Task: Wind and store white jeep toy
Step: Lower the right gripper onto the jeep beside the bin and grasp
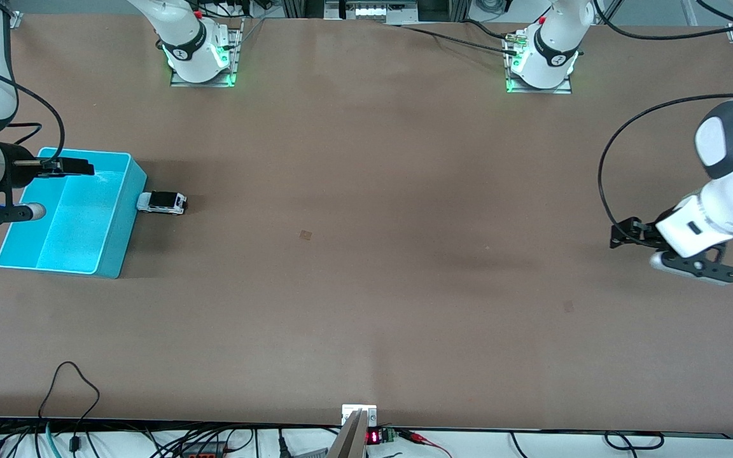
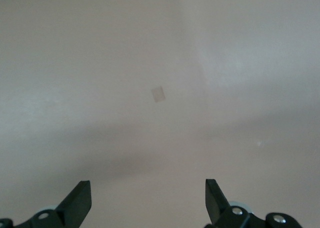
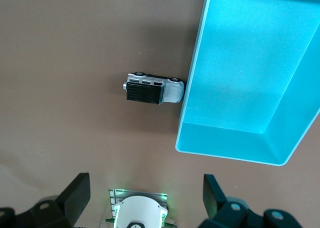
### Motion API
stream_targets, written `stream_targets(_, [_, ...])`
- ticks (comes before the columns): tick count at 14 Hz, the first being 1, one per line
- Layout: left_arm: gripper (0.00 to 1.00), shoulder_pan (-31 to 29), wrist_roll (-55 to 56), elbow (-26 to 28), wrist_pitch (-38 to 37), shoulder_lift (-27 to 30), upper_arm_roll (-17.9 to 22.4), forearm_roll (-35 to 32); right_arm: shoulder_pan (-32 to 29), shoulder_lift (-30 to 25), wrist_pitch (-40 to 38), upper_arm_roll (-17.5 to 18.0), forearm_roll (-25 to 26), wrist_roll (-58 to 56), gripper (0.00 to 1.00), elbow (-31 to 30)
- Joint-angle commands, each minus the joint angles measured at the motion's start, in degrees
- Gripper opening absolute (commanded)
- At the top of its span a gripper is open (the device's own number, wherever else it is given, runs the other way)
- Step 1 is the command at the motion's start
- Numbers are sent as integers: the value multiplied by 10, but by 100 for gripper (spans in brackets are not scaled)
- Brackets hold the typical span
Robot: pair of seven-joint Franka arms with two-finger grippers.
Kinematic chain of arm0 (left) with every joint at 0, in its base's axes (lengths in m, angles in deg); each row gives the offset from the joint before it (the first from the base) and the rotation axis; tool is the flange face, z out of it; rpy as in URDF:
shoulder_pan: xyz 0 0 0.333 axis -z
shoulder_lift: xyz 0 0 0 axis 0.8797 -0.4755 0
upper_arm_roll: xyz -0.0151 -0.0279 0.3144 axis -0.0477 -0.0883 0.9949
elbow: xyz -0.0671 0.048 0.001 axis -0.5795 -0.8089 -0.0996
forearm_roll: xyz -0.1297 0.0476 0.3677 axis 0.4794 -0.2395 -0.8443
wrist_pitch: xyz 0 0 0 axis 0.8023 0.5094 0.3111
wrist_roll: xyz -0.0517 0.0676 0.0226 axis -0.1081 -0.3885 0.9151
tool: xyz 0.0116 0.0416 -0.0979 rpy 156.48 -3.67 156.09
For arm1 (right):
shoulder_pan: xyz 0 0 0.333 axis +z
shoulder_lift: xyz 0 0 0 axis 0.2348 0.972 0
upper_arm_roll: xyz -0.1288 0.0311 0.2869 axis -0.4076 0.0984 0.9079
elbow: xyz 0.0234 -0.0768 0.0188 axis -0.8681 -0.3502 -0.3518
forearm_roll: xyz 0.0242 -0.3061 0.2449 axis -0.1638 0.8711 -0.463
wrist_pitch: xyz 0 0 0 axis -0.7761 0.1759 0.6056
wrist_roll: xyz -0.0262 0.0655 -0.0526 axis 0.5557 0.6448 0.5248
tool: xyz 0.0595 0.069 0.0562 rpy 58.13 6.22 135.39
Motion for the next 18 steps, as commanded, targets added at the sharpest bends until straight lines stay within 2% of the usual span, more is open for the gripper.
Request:
stream_targets(1, [100, 17, 76, -23, -17, 17, 9, 8, -4, 1, -6, 2, -8, -6, 100, 6])
stream_targets(3, [100, 56, 112, -26, -29, 32, 45, 12, -3, 1, -3, 4, -9, -9, 100, 5])
stream_targets(5, [100, 104, 115, -53, -63, 41, 92, 32, 1, 2, 0, 7, -9, -53, 100, 2])
stream_targets(9, [100, 173, 108, -65, -96, 63, 169, 48, -5, -1, 37, 6, -10, -141, 100, -43])
stream_targets(13, [100, 163, 106, -62, -152, 91, 168, 50, 1, -29, 110, 6, -12, -150, 100, -127])
stream_targets(16, [100, 162, 107, -21, -149, 125, 166, 50, 6, -32, 148, 7, -9, -258, 100, -164])
stream_targets(18, [100, 161, 106, -3, -146, 138, 166, 50, 5, -58, 190, 14, -5, -311, 100, -212])
